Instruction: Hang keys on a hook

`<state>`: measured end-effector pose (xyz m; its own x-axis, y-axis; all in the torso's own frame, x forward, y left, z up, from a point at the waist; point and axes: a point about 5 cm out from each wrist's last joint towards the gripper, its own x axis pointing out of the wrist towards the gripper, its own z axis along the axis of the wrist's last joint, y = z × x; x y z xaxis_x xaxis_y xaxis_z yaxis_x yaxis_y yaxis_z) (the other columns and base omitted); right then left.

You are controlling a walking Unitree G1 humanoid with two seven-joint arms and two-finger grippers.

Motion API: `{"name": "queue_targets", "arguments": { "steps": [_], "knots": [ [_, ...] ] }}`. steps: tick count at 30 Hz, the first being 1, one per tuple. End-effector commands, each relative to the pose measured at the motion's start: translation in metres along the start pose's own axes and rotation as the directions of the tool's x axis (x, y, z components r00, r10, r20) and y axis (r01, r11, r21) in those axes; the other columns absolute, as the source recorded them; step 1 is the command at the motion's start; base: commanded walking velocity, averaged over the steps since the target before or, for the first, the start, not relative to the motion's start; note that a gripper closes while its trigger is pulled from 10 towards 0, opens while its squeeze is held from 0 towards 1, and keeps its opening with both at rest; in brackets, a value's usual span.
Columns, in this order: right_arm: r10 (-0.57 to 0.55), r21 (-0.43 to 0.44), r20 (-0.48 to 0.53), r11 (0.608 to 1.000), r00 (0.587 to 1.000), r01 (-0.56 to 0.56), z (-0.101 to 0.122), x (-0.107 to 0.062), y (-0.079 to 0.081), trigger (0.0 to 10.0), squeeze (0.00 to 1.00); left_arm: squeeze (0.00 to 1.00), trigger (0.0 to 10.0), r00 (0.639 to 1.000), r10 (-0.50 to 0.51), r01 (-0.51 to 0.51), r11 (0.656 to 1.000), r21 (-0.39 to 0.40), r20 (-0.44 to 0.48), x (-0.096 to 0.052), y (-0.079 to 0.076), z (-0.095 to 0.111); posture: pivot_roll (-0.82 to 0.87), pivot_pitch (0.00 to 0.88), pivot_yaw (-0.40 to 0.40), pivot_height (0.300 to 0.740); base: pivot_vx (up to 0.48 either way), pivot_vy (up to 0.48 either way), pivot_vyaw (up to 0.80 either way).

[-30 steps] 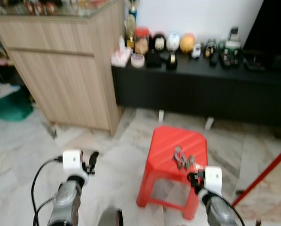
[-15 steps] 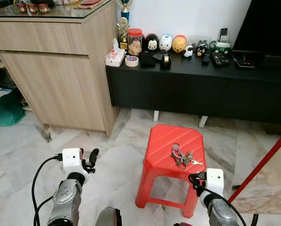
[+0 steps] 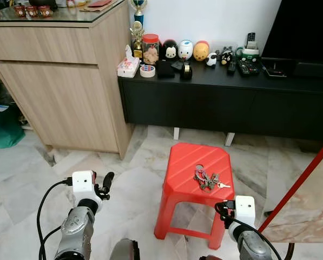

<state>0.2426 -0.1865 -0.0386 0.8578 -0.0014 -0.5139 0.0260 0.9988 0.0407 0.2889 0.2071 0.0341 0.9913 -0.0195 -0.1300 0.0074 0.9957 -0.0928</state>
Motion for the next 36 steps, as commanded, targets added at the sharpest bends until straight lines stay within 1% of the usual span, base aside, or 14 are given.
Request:
{"name": "queue_targets", "arguments": {
  "steps": [1,3,9,15,28,36],
  "knots": [
    [0.011,-0.008,0.006,1.0,1.0,-0.011,0.0024,0.0015,0.0037,10.0,0.0,0.0,10.0,1.0,0.011,-0.01,1.0,0.005,-0.011,0.0009,0.0039,0.0005,0.01,0.0,-0.011,0.625,0.289,0.0,0.8],
    [0.004,0.01,0.004,1.0,1.0,-0.004,0.0025,0.0019,0.0037,10.0,0.0,0.0,10.0,1.0,0.012,-0.012,1.0,0.006,-0.011,0.0012,0.0041,0.0007,0.01,0.0,-0.013,0.625,0.298,0.0,0.0],
    [-0.004,0.018,0.006,1.0,1.0,0.004,0.004,0.0027,0.004,10.0,0.0,0.0,10.0,1.0,0.009,-0.009,1.0,0.005,-0.01,0.0019,0.0034,0.0012,0.01,0.0,-0.013,0.625,0.311,0.0,0.0],
    [0.001,0.009,0.005,1.0,1.0,-0.001,0.0041,0.003,0.0054,10.0,0.0,0.0,10.0,1.0,0.008,-0.007,1.0,0.006,-0.01,0.0025,0.0031,0.0015,0.02,0.0,-0.014,0.625,0.322,0.0,0.0],
    [-0.008,0.012,-0.006,1.0,1.0,0.008,0.0022,0.0023,0.0033,10.0,0.0,0.0,10.0,1.0,0.006,-0.006,1.0,0.008,-0.013,0.0029,0.0029,0.0013,0.02,0.0,-0.015,0.625,0.324,0.0,0.0],
    [0.013,0.004,-0.013,1.0,1.0,-0.013,0.0015,0.0025,0.0057,10.0,0.0,0.0,10.0,1.0,0.01,-0.01,1.0,0.001,-0.013,0.003,0.0029,0.001,0.01,0.0,-0.016,0.625,0.0,0.0,0.0]
  ]
}}
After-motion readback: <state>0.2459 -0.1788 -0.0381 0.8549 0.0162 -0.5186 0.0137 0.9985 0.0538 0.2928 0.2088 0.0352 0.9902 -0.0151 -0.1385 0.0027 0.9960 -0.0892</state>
